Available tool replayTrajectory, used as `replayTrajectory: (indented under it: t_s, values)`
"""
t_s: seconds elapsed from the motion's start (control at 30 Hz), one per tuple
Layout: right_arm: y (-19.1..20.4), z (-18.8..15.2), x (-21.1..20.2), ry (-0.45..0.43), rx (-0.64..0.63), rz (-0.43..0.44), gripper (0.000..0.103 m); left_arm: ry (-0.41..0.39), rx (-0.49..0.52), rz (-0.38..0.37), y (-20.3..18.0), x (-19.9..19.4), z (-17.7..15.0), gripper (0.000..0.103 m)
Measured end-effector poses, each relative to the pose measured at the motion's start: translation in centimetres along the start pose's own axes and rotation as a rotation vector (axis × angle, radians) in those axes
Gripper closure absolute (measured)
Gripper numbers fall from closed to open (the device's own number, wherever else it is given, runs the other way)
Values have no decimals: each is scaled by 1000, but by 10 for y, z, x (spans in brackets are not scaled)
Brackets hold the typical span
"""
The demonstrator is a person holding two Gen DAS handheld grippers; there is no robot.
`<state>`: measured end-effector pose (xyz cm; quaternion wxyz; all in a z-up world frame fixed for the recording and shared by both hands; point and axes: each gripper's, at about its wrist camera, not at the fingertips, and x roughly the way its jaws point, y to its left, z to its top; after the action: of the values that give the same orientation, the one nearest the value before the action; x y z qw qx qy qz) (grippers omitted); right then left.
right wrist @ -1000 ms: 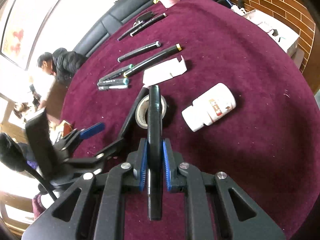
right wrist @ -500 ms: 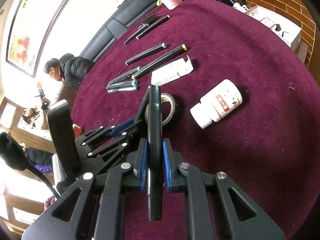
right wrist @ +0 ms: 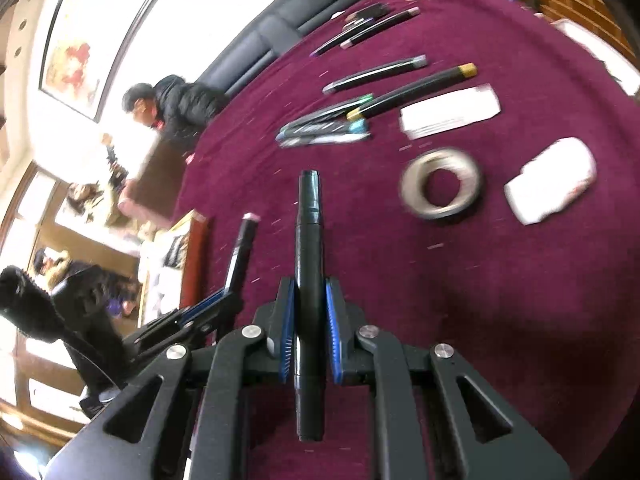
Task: Organize objects
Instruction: 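Carry both black markers to the tray with both grippers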
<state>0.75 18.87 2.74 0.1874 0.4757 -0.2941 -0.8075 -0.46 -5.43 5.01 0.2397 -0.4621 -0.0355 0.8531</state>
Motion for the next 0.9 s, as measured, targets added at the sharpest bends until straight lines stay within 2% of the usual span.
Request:
replayTrajectory:
  t_s: [0.1, 0.23, 0.47, 0.57, 0.7, 0.9]
  values:
    - [30, -10, 24, 49, -46, 44, 90, -51, -81, 33, 39, -38, -15, 92]
    - [80, -28, 61, 128, -110, 102, 90, -98, -176, 120, 94, -80, -36, 91]
    - [166, -62, 136, 300, -215, 193, 90, -119, -295, 279, 184, -124, -69, 91]
    - [194, -77, 167, 366, -230, 216, 90, -110, -328, 320, 213, -130, -80, 91]
    - [220, -95, 207, 438, -232, 224, 90, -77, -359, 336, 243, -124, -89, 91]
    - [231, -110, 249, 481, -197, 188, 90, -60, -384, 340, 273, -116, -98, 91]
